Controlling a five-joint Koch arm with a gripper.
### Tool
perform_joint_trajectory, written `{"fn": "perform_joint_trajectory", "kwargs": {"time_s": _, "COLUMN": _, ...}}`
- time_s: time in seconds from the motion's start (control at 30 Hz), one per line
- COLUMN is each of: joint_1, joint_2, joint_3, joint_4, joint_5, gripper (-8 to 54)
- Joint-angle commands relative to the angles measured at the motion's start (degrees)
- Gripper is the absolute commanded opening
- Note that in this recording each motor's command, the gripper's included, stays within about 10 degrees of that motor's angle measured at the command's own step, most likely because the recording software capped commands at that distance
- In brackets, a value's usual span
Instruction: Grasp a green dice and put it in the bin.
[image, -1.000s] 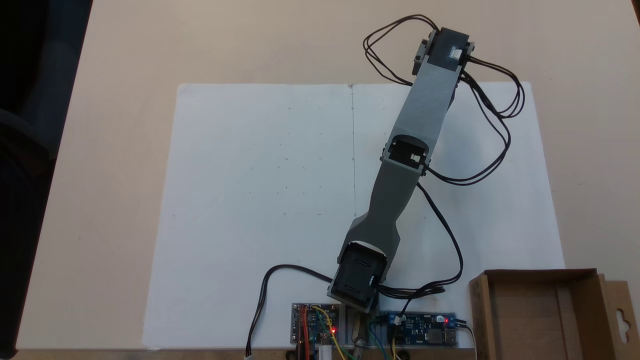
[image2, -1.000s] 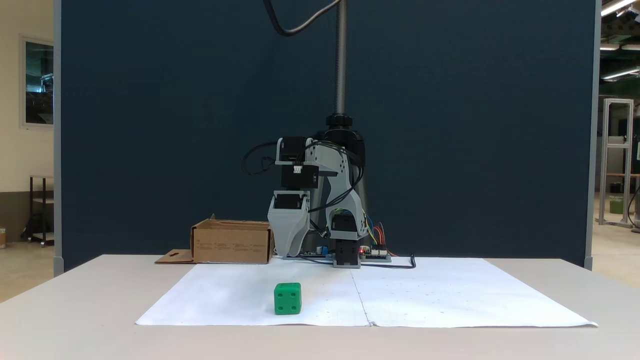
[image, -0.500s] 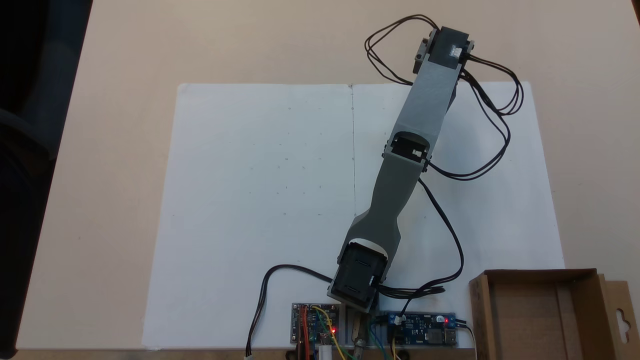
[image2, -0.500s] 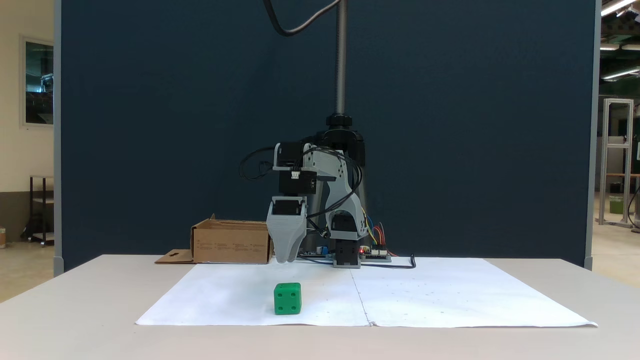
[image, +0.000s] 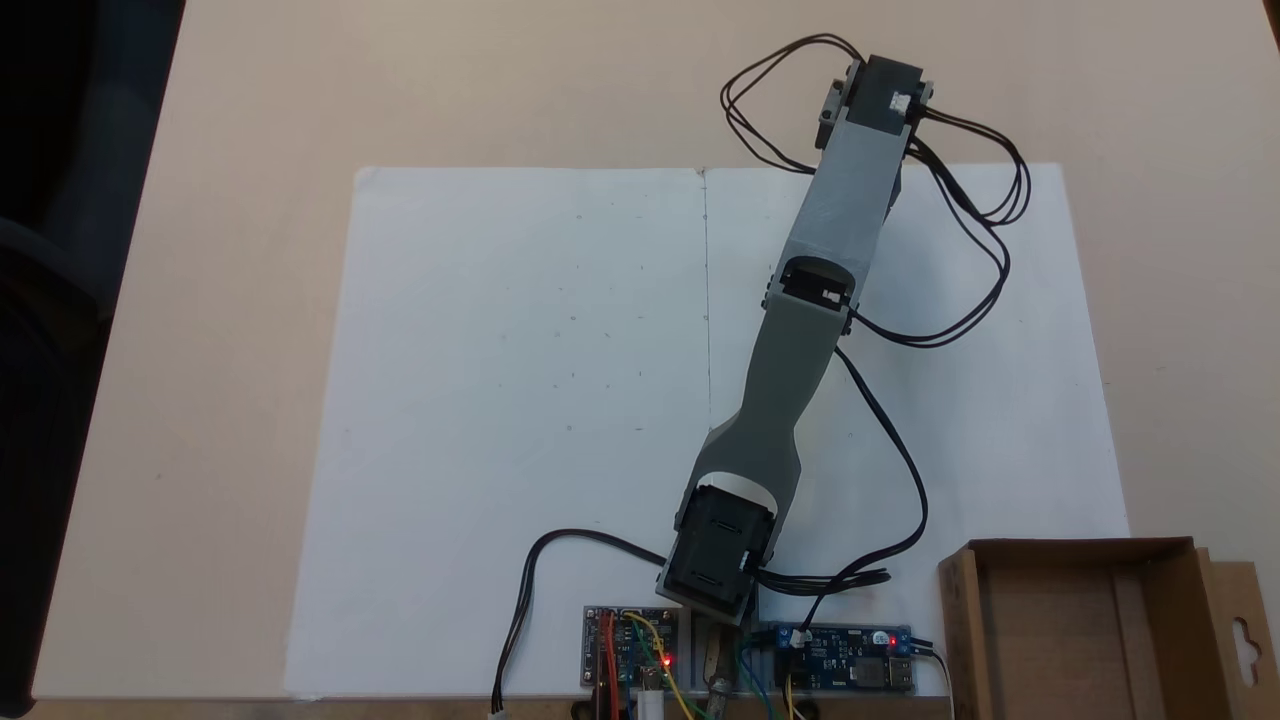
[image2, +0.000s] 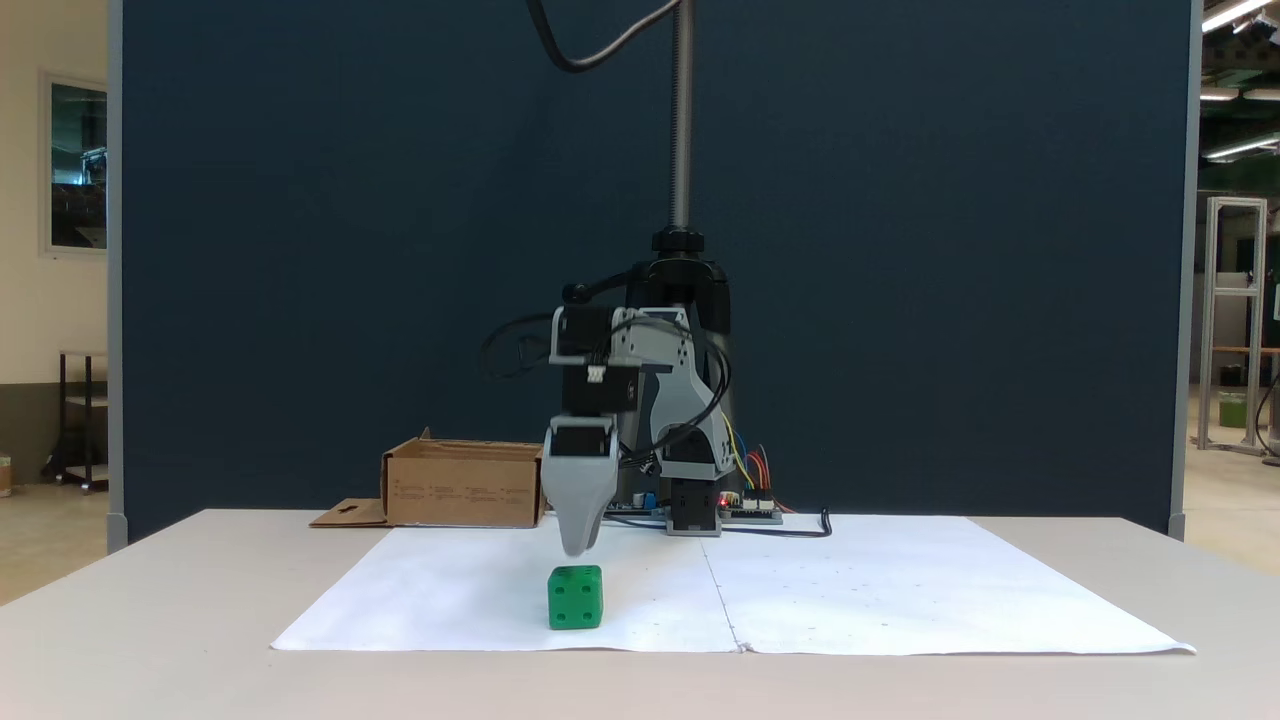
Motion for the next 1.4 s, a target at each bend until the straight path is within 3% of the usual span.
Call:
{"fn": "perform_joint_trajectory", "kwargs": {"time_s": 0.0, "joint_1": 0.0, "joint_2": 0.5, "joint_3": -3.3, "joint_4": -1.9, "joint_5": -5.1, "gripper": 42.4}}
{"fn": "perform_joint_trajectory", "kwargs": {"time_s": 1.37, "joint_1": 0.1, "joint_2": -5.5, "joint_3": -3.4, "joint_4": -9.4, "joint_5": -4.9, "gripper": 41.4}}
